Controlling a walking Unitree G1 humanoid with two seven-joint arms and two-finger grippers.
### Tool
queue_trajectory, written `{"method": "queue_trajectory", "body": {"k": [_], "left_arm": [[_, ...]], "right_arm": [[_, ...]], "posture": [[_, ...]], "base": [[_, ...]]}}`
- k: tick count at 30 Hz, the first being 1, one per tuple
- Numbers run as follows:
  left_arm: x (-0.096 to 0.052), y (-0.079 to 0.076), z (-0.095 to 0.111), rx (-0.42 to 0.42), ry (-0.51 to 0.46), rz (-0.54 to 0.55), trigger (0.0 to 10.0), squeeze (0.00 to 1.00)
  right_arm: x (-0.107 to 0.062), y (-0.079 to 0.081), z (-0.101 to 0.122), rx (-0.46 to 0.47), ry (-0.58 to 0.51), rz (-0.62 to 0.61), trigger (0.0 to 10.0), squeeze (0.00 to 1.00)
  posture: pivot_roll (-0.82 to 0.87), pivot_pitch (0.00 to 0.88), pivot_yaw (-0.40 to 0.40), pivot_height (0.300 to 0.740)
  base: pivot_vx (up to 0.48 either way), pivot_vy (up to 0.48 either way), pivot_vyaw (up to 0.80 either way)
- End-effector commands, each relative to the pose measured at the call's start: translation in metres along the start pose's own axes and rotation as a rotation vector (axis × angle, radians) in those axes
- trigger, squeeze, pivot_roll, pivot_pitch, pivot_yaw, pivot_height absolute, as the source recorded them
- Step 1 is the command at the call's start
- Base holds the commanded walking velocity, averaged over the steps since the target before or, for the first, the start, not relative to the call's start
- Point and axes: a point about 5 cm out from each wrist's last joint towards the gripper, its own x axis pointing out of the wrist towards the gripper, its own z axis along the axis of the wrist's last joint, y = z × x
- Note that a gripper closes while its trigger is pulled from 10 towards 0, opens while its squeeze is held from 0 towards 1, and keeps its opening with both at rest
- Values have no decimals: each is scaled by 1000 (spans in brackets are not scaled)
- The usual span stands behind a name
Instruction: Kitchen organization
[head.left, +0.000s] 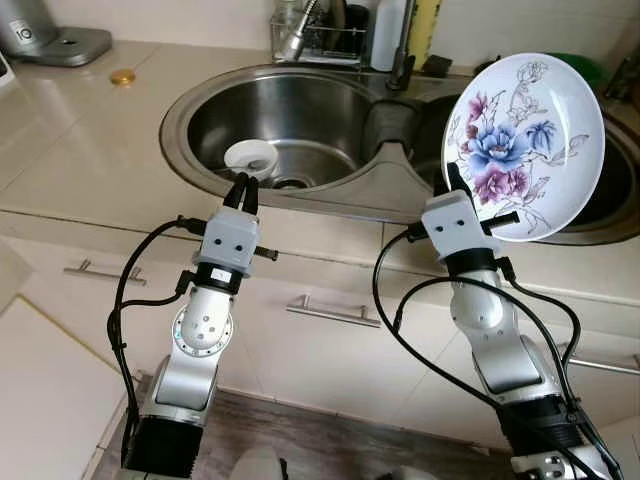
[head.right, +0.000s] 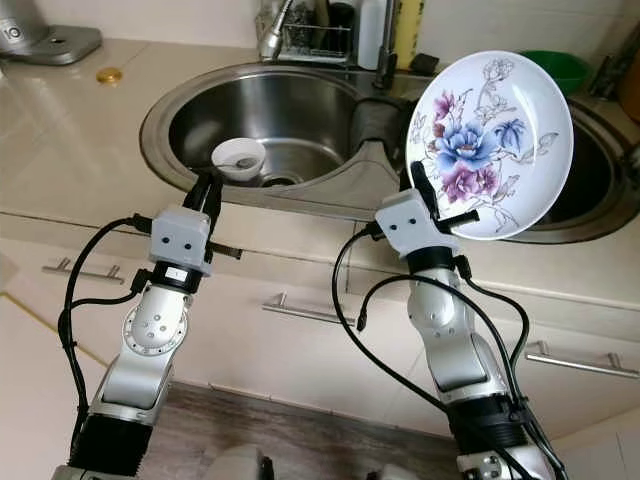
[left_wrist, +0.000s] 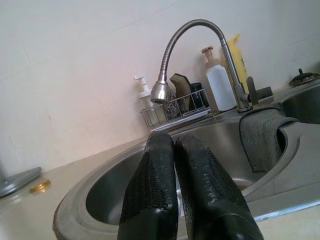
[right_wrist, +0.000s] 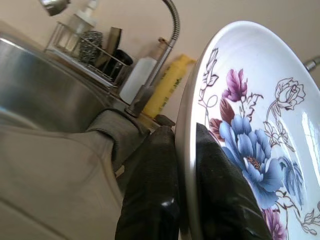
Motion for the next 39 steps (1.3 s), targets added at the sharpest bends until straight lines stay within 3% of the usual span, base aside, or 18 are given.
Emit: {"method": "queue_trajectory", "body": {"k": [1, 8, 25, 39], "left_arm": [[2, 1, 2, 3, -9, 1, 10000, 0], [3, 2, 2, 3, -13, 2, 10000, 0], [3, -1, 3, -6, -17, -2, 10000, 0], [2, -1, 3, -11, -18, -5, 10000, 0]], "right_arm": [[6, -3, 3, 26, -1, -15, 10000, 0], [6, 0, 1, 36, 0, -1, 10000, 0], [5, 1, -1, 43, 11, 9, 10000, 0], [5, 1, -1, 53, 11, 0, 10000, 0]], "posture": [[157, 0, -20, 740], [160, 0, -22, 740], [155, 0, -23, 740], [153, 0, -22, 740]], "base": [[300, 0, 0], [298, 0, 0], [0, 0, 0], [244, 0, 0]]}}
